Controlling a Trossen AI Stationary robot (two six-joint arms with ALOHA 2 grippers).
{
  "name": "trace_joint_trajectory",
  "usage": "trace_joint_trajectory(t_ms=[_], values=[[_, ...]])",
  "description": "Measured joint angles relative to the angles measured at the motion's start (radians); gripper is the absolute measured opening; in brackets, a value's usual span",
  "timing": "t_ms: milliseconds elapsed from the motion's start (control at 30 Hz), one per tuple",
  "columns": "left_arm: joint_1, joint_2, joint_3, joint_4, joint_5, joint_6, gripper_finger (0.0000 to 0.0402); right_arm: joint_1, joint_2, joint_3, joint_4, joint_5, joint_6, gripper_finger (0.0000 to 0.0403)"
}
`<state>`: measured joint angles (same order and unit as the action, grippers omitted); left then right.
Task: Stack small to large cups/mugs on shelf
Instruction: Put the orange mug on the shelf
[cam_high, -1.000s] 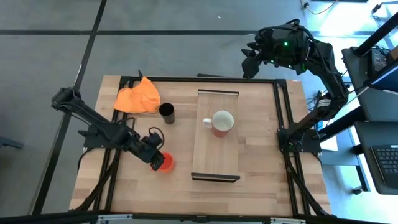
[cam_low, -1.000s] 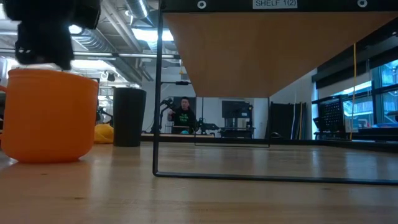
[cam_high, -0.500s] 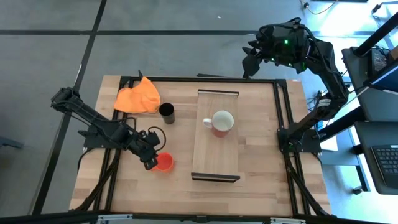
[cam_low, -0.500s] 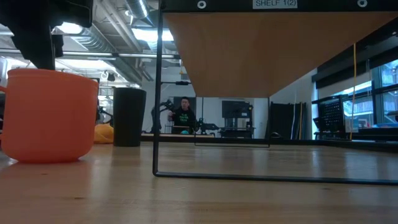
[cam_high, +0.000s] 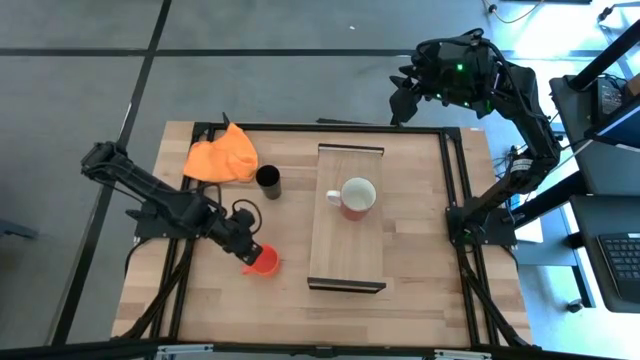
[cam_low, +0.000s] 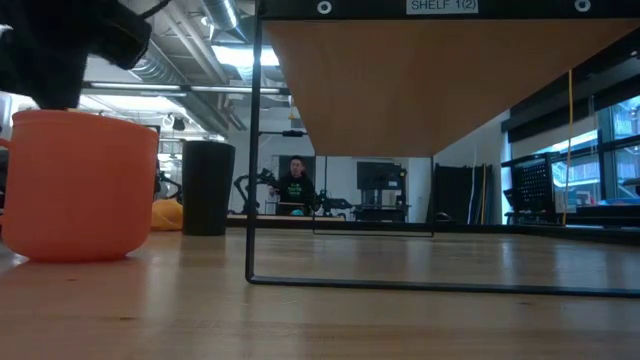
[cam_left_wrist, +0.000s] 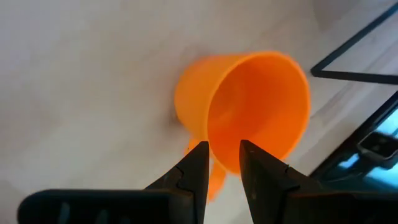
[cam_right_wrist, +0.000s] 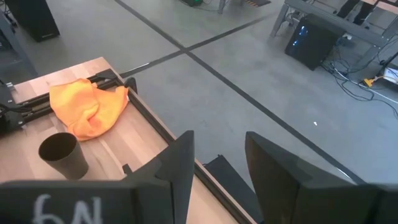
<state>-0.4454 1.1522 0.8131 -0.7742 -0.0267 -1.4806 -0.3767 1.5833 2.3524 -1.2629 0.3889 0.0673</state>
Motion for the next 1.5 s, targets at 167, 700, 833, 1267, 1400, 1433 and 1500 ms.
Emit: trace_joint_trajectory(t_ms=[167, 700, 833, 1267, 1400, 1433, 1500], values=[[-0.056, 0.005, 0.0, 0.0, -0.014, -0.173, 0.0083, 0.0, 0.0, 0.0, 0.0, 0.0, -0.022, 0.0145], [-0.087, 0.157, -0.001, 0.038, -0.065, -0.351, 0.0083, 0.0, 0.0, -0.001, -0.003, 0.002, -0.055, 0.0145], [-0.087, 0.18, -0.001, 0.039, -0.068, -0.347, 0.0083, 0.0, 0.0, -0.001, -0.004, 0.002, -0.071, 0.0145], [-0.021, 0.183, 0.0, 0.038, -0.068, -0.256, 0.0008, -0.041, 0.0, -0.001, -0.01, 0.001, -0.07, 0.0145], [0.005, 0.179, 0.0, 0.045, -0.067, -0.212, 0.0005, -0.056, 0.0, -0.001, -0.034, 0.0, -0.069, 0.0145], [0.012, 0.174, 0.003, 0.044, -0.067, -0.2, 0.0005, -0.06, 0.0, -0.001, -0.038, 0.001, -0.069, 0.0145], [0.034, 0.156, 0.018, 0.041, -0.064, -0.164, 0.0005, -0.069, 0.0, -0.001, -0.053, 0.001, -0.068, 0.0145]])
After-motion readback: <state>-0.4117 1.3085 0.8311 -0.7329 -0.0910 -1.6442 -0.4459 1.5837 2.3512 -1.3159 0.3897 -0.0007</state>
